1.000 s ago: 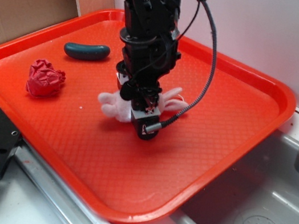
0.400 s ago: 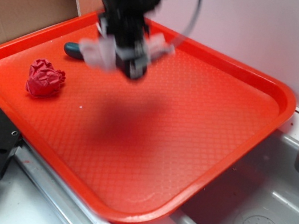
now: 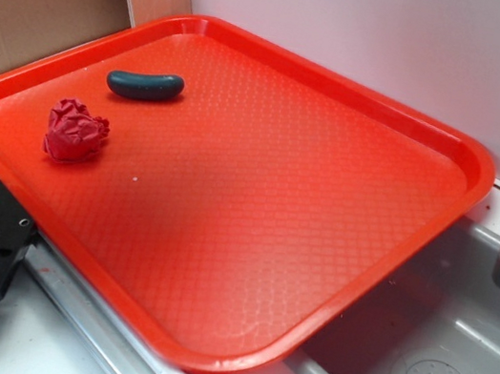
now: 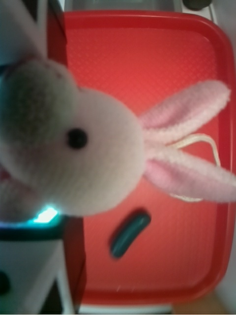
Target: Grab the pink bunny.
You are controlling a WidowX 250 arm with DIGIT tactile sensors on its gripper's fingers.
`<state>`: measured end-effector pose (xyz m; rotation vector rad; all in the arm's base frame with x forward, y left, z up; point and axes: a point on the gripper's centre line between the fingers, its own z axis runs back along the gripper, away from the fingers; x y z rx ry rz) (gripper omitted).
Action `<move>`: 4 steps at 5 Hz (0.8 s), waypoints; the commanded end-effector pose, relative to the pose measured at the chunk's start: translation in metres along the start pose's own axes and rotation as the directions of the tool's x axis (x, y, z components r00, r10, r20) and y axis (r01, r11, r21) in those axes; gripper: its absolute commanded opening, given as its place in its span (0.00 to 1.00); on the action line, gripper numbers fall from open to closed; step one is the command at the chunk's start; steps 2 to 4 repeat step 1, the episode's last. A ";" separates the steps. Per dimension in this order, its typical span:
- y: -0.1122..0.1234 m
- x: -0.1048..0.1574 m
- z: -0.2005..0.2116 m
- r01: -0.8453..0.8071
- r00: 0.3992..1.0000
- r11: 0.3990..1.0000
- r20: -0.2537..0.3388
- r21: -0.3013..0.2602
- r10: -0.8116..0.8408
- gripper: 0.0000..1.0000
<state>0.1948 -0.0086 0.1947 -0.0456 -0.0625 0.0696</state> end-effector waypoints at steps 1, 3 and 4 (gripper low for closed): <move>0.014 -0.007 0.018 -0.017 1.000 0.999 0.020 -0.040 0.018 0.00; 0.014 -0.007 0.018 -0.017 1.000 0.999 0.020 -0.040 0.018 0.00; 0.014 -0.007 0.018 -0.017 1.000 0.999 0.020 -0.040 0.018 0.00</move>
